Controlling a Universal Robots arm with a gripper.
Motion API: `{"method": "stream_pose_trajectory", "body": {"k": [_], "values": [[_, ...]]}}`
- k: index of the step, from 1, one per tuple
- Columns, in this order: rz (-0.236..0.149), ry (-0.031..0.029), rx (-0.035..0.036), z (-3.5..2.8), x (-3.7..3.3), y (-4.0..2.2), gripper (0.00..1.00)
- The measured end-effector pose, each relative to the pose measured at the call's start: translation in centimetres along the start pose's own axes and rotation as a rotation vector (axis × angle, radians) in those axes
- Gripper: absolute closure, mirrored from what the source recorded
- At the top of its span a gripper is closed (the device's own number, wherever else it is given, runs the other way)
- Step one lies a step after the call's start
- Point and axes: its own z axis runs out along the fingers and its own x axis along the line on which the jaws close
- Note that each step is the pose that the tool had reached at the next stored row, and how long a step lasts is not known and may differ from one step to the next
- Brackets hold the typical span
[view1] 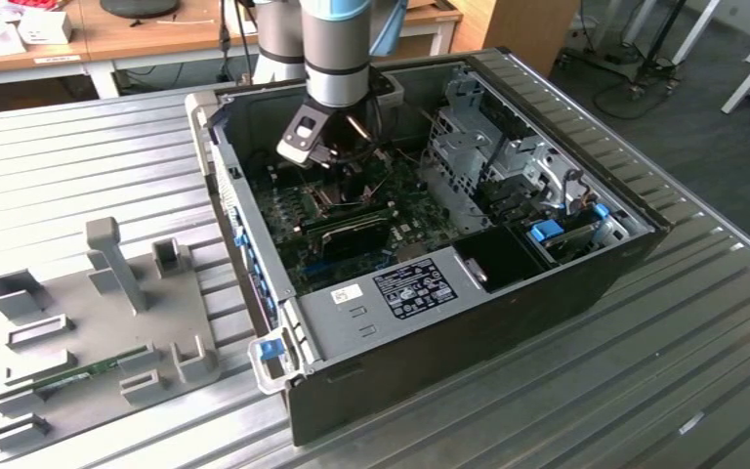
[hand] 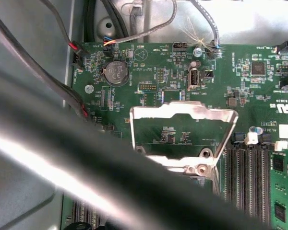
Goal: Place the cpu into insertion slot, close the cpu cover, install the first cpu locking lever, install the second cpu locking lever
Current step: 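Place the cpu into insertion slot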
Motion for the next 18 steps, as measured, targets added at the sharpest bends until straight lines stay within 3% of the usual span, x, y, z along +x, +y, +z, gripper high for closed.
{"method": "stream_pose_trajectory", "body": {"k": [18], "values": [[0.000, -0.0010, 0.0005, 0.03, 0.10, -0.01, 0.36]]}}
